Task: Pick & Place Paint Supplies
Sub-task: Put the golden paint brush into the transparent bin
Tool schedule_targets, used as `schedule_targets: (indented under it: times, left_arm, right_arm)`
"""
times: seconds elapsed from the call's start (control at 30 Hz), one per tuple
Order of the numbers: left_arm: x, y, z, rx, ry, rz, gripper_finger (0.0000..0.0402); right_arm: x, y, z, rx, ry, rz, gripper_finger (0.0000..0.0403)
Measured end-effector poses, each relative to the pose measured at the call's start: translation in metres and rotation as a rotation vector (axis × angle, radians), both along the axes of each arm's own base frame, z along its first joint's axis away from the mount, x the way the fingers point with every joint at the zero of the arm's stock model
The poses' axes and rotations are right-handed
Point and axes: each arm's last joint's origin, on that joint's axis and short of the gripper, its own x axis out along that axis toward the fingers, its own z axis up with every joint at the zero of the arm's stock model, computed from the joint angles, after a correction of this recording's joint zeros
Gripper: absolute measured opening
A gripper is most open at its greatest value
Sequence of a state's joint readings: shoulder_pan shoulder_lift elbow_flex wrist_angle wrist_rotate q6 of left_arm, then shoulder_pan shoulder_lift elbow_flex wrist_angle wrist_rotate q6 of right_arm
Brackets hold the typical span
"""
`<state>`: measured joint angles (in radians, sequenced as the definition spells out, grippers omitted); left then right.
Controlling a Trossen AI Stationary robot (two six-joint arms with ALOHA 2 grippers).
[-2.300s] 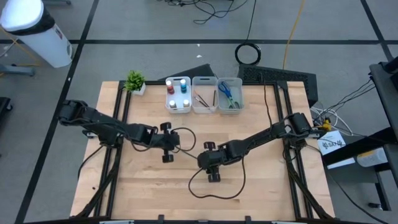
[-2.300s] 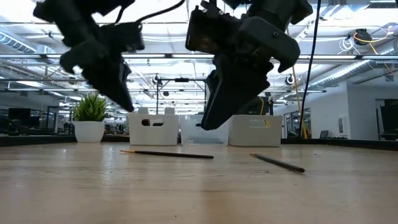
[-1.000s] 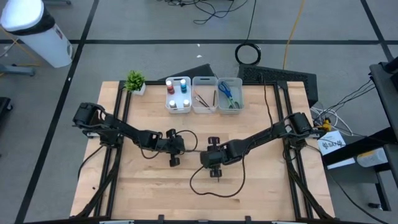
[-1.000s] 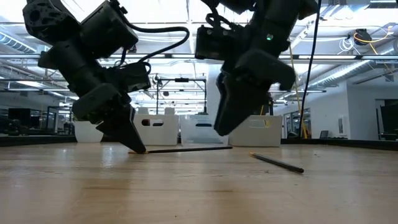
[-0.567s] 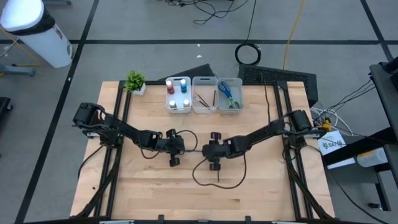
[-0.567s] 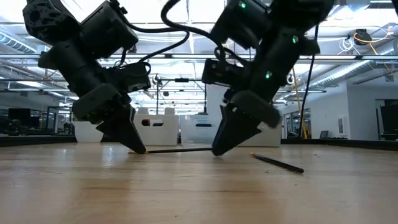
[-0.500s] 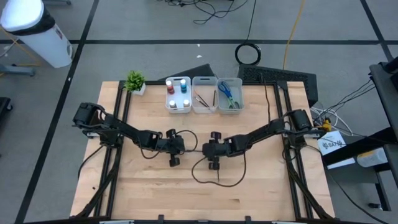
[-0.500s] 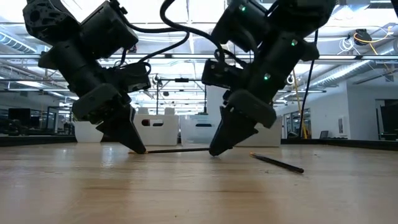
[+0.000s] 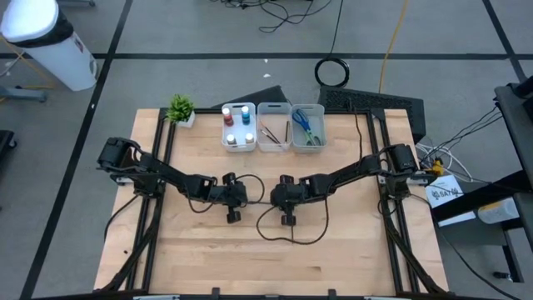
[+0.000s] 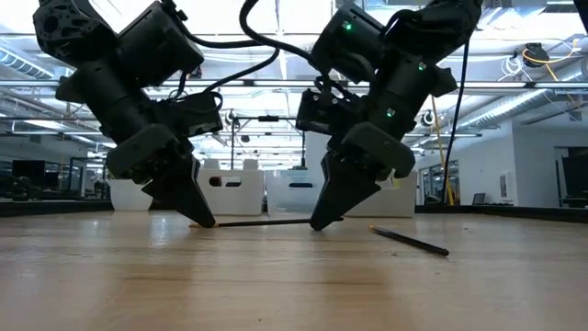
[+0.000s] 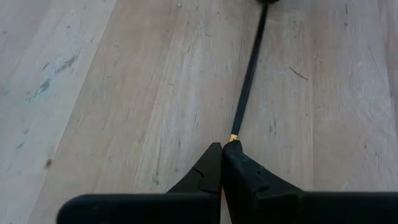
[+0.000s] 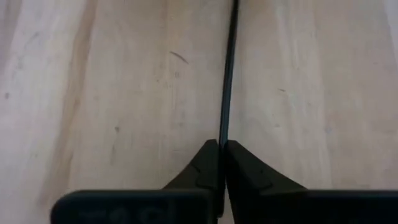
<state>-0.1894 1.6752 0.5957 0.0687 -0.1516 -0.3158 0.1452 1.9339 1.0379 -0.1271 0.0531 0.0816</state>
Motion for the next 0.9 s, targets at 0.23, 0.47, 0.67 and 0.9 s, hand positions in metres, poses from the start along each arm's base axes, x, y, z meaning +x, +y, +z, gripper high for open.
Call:
schedule_targets:
  times: [0.23,0.47,0.67,0.9]
  left_arm:
    - [0.003,-0.001,0.021,0.024,-0.111,-0.016,0.0016]
    - [0.0,-0.01,0.094,0.1,-0.421,-0.018,0.0005]
    - [-0.007,-0.02,0.129,0.044,-0.627,-0.027,0.0027]
    - [-0.008,-0.026,0.129,0.037,-0.635,-0.051,0.003]
  right_arm:
    - [0.002,0.0,0.0,-0.019,-0.073,0.004,0.0003]
    - [0.011,0.0,0.021,0.091,-0.23,-0.027,0.0002]
    - [0.02,-0.021,0.046,0.131,-0.403,-0.128,0.0001]
    - [0.015,-0.081,0.083,-0.009,-0.556,-0.421,0.0001]
